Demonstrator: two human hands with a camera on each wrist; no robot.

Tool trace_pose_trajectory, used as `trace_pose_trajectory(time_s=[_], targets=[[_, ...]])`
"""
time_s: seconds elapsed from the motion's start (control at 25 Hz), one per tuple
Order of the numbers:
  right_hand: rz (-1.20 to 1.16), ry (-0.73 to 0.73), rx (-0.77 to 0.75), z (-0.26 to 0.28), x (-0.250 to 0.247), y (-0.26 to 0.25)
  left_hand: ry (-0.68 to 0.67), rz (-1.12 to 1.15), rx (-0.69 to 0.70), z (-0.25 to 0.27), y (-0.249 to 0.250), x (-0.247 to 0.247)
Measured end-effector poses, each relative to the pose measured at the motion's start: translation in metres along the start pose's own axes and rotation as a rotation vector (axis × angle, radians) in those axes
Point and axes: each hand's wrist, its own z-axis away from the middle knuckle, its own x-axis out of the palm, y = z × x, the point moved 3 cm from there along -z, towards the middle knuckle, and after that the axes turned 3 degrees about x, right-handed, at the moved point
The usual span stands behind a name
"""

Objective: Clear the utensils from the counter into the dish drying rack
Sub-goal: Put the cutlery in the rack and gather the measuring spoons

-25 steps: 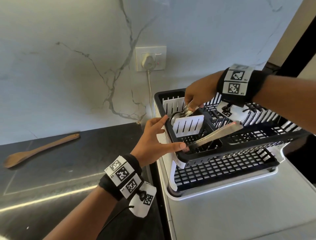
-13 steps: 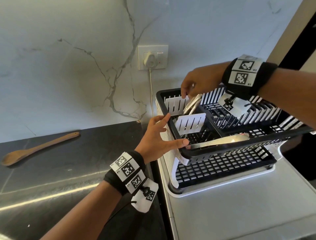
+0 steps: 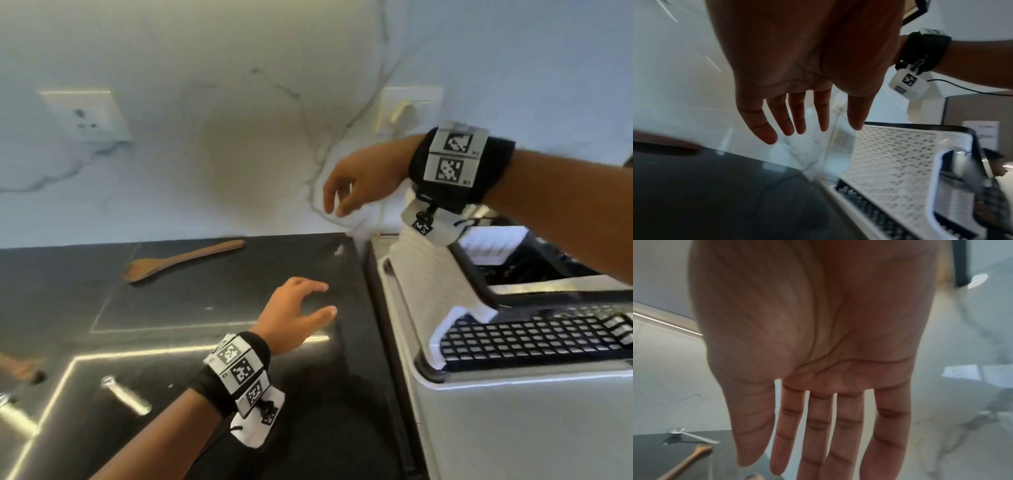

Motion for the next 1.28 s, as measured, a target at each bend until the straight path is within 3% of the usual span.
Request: trace_pose_trajectory(time_s=[0.16,0.32,0.44,0.56,0.8,0.96,1.08,1.28], targets=[[-0.034,-0.078,-0.180,-0.081,0.047,-0.109,0.140,-0.160,-0.261,0.099,-0.128,-0.089],[-0.089,-0.090,-0.268,-0.153,0.122,-0.216,0.285,-0.277,-0.575,0.206,-0.230,-0.162],[-0.170,-0.087,-0.257,-0.201,0.183,-0.295,0.357,-0.341,-0.755,0.279,-0.282,-0.201],[-0.272,-0.061,-0.212,-0.227,0.226,-0.345,0.334,-0.326,-0.867,0.320,-0.314,-0.217],[-0.332,0.013,-0.122,-0.258,0.245,-0.372,0.190,-0.377,-0.926,0.340,-0.342,-0.218],[-0.384,-0.026,-0.268,-0.255,0.218,-0.405,0.173,-0.375,-0.931,0.335,-0.348,-0.220],[-0.430,0.026,-0.377,-0.262,0.199,-0.455,0.165,-0.379,-0.921,0.333,-0.352,-0.222],[-0.304,0.117,-0.346,-0.301,0.186,-0.521,0.170,-0.396,-0.903,0.338,-0.353,-0.221]])
